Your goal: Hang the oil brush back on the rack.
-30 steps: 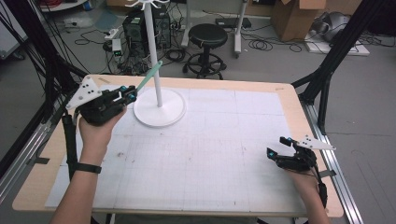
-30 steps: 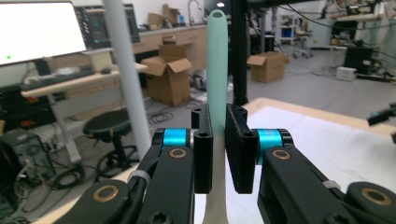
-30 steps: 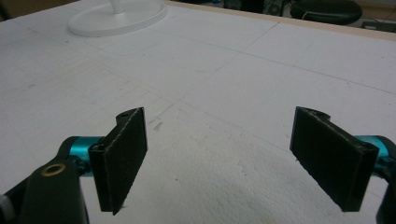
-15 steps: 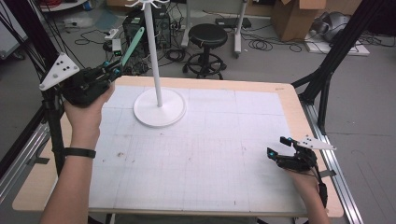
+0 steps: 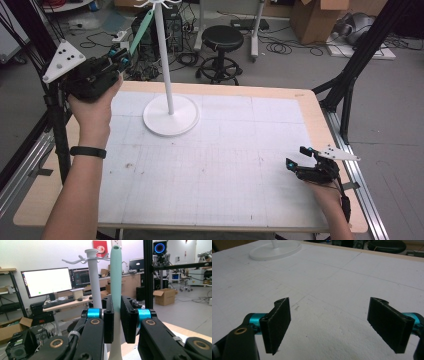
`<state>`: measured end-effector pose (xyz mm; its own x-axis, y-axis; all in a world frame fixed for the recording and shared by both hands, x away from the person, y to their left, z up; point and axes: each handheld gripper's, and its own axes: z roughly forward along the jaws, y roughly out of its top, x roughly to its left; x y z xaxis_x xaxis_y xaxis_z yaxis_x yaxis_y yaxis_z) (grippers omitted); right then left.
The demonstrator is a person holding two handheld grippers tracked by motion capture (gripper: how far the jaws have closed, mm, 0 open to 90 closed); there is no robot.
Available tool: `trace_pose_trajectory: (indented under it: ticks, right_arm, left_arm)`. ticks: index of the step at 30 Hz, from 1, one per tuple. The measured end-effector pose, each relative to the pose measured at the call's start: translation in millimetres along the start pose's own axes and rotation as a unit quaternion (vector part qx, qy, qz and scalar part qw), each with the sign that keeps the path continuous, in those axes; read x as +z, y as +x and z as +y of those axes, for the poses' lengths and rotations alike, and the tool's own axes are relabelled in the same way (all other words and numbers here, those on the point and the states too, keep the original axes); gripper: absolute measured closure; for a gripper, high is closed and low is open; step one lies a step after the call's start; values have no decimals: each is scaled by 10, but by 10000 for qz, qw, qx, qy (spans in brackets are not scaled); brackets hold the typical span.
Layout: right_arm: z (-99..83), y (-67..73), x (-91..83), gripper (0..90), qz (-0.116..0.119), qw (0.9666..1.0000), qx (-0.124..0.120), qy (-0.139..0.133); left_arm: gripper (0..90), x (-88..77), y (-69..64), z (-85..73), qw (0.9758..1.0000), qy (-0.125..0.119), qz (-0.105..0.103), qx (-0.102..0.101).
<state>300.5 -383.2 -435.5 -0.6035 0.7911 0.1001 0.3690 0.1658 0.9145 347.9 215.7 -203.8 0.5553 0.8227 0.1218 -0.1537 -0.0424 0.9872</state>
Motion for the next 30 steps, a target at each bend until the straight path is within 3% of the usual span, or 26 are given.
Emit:
trace_pose_trajectory:
  ticks: [2,9,14,17,30]
  right_arm:
    - [-1,-1,2,183,6,10000,2,-9]
    - [-2,-3,3,183,23,10000,6,-7]
    - [-2,-3,3,183,28,10000,25,-12]
    - [-3,-2,3,183,30,10000,28,-9]
    - [-2,-5,-1,183,39,10000,14,-20]
  left_arm:
    - [819,23,-11,16,9999,44,51,82]
    - [819,53,5,12,9996,31,266,59]
    - [819,78,6,-5,9997,57,205,70]
    - [819,95,-21,-5,9993,99,288,199]
    - [818,175,10,-44,9976,254,620,193]
